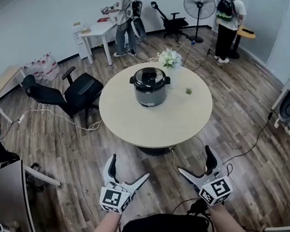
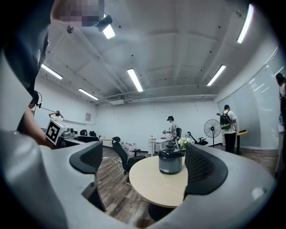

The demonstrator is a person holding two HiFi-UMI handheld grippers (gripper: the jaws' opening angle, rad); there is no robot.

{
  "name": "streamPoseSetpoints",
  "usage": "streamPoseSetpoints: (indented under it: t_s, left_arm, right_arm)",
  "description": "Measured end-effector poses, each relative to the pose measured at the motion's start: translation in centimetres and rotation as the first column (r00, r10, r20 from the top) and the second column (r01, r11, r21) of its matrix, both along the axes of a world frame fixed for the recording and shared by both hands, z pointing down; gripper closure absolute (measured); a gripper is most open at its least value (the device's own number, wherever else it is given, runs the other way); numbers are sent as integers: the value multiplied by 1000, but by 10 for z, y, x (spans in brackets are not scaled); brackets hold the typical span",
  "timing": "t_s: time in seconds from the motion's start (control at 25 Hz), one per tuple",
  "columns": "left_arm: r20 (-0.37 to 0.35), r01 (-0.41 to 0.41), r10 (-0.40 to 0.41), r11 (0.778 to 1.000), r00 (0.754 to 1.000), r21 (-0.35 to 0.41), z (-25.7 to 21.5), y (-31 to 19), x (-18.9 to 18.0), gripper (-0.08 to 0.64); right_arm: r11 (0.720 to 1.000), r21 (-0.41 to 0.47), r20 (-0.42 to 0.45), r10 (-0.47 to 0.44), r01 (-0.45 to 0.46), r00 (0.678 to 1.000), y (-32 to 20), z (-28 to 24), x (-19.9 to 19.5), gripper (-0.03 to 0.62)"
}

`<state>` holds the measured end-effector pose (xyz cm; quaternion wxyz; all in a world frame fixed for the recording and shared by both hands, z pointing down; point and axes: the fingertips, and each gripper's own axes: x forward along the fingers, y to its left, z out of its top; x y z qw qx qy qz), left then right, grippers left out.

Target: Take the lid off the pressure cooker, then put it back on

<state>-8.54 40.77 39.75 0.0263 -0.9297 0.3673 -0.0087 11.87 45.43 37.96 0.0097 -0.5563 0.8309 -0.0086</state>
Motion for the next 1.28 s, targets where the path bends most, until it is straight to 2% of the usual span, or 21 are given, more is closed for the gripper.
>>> streamPoseSetpoints:
  t_s: [0.28, 0.6, 0.76, 1.04, 1.28]
  left_arm:
    - [16, 61, -61, 998, 998, 0, 11, -18, 17, -29]
    - [5, 47, -47, 999, 999, -12, 29, -86, 27, -29]
    - [-24, 19, -20, 998, 1000, -53, 48, -153, 30, -29]
    - [-25, -62, 59, 991, 998, -120, 65, -306, 31, -29]
    - [26, -166, 173, 973, 985, -163, 91, -424, 37, -29]
  right_arm:
    - [998, -12, 24, -57, 57, 998, -24, 16, 17, 17]
    - [998, -4, 8, -67, 67, 998, -92, 18, 19, 17]
    - [998, -24, -11, -56, 56, 998, -151, 24, 17, 17]
    - [999, -44, -32, 9, -10, 999, -295, 8, 10, 17]
    - [996, -80, -71, 44, -50, 996, -409, 7, -2, 17]
